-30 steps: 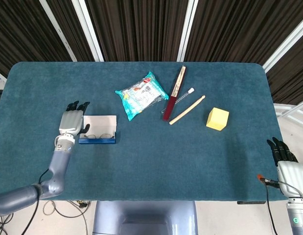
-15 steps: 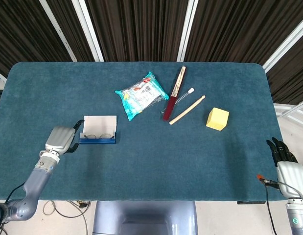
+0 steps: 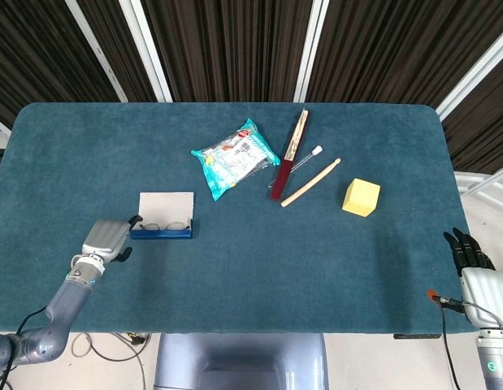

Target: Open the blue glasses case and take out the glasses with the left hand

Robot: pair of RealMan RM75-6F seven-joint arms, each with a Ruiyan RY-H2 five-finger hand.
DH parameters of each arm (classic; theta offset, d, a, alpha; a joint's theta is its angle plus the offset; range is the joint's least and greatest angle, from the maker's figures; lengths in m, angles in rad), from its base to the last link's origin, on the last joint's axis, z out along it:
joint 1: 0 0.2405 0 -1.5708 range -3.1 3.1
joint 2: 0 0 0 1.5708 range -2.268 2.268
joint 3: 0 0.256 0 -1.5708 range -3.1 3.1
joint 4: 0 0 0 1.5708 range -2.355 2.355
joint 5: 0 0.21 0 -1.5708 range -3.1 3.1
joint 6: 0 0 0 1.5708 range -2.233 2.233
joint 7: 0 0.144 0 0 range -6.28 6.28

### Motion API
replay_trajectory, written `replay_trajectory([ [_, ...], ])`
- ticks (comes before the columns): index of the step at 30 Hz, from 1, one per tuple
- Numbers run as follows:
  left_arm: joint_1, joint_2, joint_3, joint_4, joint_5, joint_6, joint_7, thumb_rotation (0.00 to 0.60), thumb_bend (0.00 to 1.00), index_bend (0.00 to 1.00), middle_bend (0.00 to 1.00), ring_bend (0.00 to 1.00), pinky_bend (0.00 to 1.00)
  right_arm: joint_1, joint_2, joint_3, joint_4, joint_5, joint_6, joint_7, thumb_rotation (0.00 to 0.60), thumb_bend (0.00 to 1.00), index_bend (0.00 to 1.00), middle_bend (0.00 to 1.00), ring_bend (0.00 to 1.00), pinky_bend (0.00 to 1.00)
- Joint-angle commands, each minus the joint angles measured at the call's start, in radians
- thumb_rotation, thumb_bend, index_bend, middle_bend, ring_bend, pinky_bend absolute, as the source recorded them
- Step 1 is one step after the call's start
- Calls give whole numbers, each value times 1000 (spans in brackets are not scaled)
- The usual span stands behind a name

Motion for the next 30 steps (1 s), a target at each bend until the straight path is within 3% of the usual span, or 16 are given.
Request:
replay_trajectory([
  [1, -6, -12, 6, 13, -26, -11, 0, 600, 380, 181, 919, 828, 847, 0, 0, 0, 0, 0, 0, -1, 600, 201, 0, 0, 0, 216],
  [13, -19, -34, 34, 18, -58, -19, 10, 600, 382, 210, 925, 832, 854, -1, 2, 0, -3, 2, -3, -1, 600, 202, 0, 0, 0, 215],
  [23, -12, 67, 82, -141, -1, -35, -3, 600, 384, 299, 936, 841, 862, 1, 2, 0, -6, 4, -7, 1, 600, 202, 0, 0, 0, 216],
  [30, -67, 79, 102, -222, -25, -88, 36, 600, 384, 276, 936, 841, 862, 1, 2, 0, -10, 9, -10, -2, 600, 202, 0, 0, 0, 216],
])
